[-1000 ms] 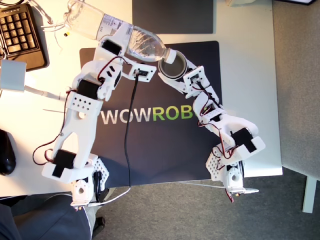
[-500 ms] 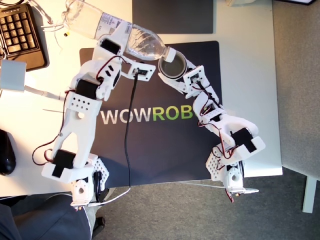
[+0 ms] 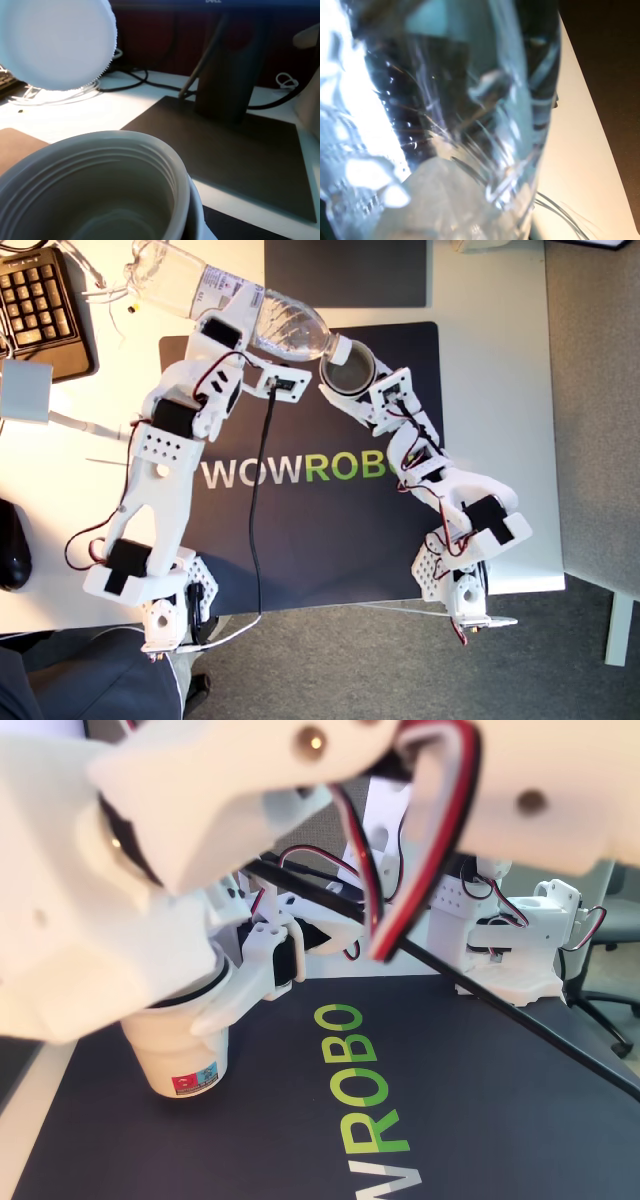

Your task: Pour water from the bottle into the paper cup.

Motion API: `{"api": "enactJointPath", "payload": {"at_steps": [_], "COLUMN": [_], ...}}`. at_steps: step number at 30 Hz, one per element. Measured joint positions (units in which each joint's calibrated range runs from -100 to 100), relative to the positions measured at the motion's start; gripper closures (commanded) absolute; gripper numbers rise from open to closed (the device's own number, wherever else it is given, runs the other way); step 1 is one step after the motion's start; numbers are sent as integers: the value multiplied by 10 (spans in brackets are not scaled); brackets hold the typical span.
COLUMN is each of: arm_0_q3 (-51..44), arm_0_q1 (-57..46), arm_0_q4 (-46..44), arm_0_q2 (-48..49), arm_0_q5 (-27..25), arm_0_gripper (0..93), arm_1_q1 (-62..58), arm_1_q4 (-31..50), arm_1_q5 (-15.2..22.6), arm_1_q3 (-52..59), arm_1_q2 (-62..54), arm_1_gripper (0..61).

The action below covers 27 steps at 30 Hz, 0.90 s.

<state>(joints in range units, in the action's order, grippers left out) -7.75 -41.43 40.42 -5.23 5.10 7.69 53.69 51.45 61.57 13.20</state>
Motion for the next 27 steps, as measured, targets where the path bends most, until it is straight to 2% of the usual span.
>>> {"api": "enactJointPath", "payload": {"at_steps": [27], "arm_0_q3": [0], "arm_0_q1": [0], "arm_0_q4": [13], "arm_0_q2": [0], "arm_0_q5": [0], "arm_0_gripper": [927], "arm_1_q1": [-12], "arm_1_q4": [-19], "arm_1_q5": [-16], "arm_1_q3": [-14], "arm_1_q2": [1], "arm_1_gripper": [612]}}
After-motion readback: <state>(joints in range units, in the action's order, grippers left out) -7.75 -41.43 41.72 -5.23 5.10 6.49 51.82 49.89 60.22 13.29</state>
